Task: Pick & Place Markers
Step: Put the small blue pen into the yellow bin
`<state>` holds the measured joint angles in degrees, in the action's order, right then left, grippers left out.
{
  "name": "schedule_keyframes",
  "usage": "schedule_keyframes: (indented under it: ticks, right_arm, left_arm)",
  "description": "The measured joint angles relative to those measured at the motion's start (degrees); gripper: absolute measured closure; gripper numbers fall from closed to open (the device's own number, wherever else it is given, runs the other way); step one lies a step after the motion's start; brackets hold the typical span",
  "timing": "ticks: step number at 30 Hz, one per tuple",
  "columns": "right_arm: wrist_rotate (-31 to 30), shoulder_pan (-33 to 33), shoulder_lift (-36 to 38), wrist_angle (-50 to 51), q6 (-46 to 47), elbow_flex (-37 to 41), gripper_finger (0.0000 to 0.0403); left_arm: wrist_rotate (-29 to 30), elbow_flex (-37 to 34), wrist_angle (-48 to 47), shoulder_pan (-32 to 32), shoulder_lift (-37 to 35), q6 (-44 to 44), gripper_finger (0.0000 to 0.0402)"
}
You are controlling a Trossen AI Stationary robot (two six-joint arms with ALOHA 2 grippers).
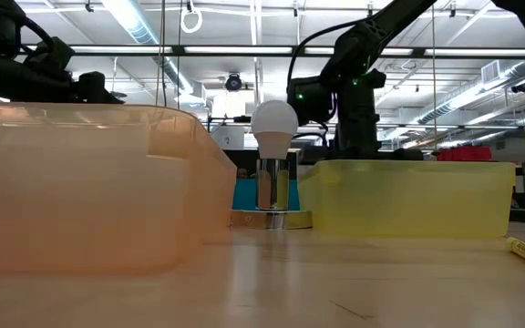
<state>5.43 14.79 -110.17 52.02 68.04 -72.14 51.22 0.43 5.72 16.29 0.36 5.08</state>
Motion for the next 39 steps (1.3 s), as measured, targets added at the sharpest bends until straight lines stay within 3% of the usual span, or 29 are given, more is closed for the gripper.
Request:
schedule_keyframes:
  ticks: [17, 39]
  right_arm:
    - [-5.07, 0.02, 6.26, -6.14, -10.58, 0.42, 0.0219]
    - [-6.03, 0.65, 23.82, -25.28, -35.01, 13.23, 0.0219]
  left_arm:
    - [0.0, -0.01, 0.0, -0.01, 0.0, 0.0, 0.0019]
    - [0.0, -0.02, 0.0, -0.01, 0.0, 0.0, 0.0019]
